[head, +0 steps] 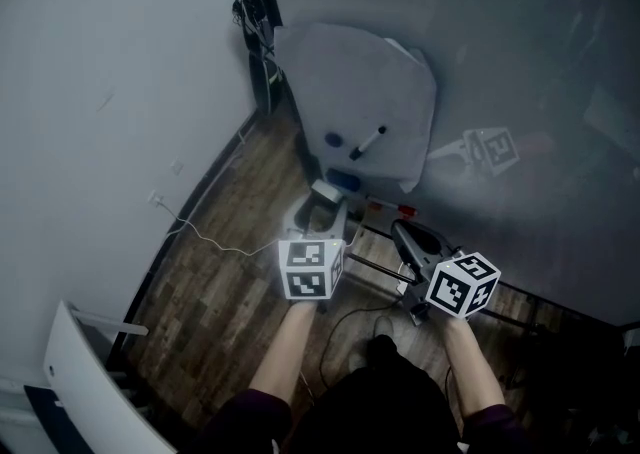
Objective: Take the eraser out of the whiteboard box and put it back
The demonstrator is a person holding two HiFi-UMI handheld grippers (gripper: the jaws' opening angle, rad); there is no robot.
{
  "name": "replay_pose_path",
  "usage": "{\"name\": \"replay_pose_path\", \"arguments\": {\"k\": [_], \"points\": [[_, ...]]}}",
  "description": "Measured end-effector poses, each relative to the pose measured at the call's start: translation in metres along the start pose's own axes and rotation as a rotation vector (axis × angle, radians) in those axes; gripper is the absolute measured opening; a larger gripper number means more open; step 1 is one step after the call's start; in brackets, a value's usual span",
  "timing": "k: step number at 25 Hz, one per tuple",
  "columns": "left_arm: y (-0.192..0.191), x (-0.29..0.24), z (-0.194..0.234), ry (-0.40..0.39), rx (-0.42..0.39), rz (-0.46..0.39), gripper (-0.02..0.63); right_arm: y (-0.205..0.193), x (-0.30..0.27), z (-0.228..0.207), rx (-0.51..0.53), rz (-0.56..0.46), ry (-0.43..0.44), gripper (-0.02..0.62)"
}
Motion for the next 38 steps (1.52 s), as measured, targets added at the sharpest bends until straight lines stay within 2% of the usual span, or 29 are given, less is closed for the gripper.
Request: {"name": "replay_pose_path", "arguments": {"k": [9,16,29,38], "points": [[0.05,0.067,-0.025,-0.065,-0.018,-0.179,0.216,0.034,0.017,0.042,0.084,-0.099,0.087,0.003],[0.069,0.114,-0.041,-0.072,-0.033,-0.288,0.215,0.051,0.038,0.078,0.14,-0.171,0.144,0.003],[0.07,0.133,-0.046,-0.076,-0.036,-0.304,0.215,0.044,0.052,0.085,0.137,-0.182,0.144,0.003],[0.062,0.129,-0.039,-0.045,-0.015,-0.286,0.215,0.039,0.048,0.079,0.123,-0.158,0.146,0.003]]}}
Point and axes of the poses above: the fingertips, and each gripper's own axes: x backward along the fingers, z to its left, y out of its top, the point moved 10 cm from there along x, backward along the fingers, and after that the axes turned 1 degree about -z, right-handed, at the moved point
